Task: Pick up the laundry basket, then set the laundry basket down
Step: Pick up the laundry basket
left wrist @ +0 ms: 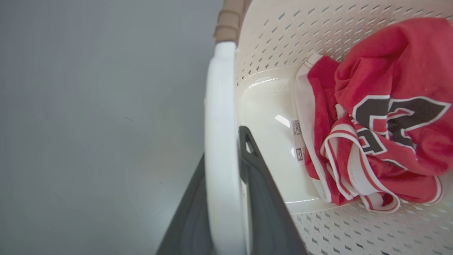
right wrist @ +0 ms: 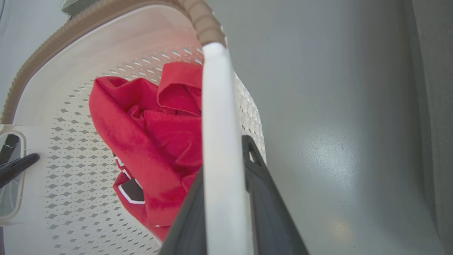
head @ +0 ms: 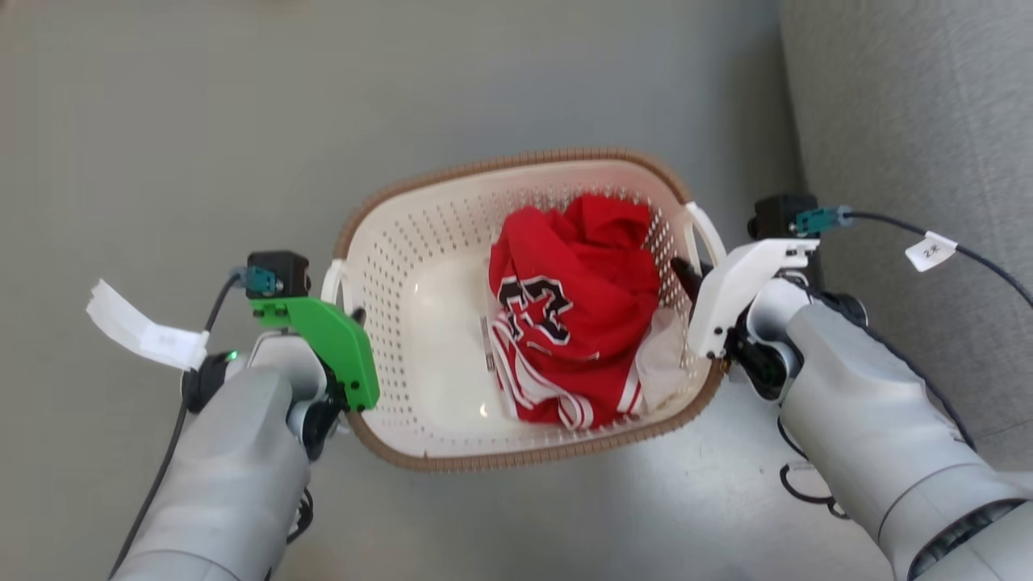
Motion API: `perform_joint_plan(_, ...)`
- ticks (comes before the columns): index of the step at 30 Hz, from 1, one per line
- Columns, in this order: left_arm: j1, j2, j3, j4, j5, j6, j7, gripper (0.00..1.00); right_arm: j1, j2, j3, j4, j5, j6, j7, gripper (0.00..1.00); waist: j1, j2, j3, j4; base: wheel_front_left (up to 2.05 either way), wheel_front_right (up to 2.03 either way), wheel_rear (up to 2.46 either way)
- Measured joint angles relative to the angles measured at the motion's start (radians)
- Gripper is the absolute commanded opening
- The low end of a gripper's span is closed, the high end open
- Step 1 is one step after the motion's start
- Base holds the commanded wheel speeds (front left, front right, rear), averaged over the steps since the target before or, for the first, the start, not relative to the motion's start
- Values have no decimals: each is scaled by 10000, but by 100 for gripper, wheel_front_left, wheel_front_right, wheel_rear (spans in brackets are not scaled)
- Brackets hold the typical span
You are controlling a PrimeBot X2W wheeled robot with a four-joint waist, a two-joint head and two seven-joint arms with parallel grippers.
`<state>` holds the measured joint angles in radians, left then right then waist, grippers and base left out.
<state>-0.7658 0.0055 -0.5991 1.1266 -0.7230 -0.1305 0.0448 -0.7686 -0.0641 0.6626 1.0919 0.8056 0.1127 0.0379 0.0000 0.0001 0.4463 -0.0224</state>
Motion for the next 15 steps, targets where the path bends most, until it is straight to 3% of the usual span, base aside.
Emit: perform_joint_plan(15,1176,27,-502,44,-591,0,692,0,1139,0,654,-4,709,-88,769,0,0,0,-1935,-141,0,0,0)
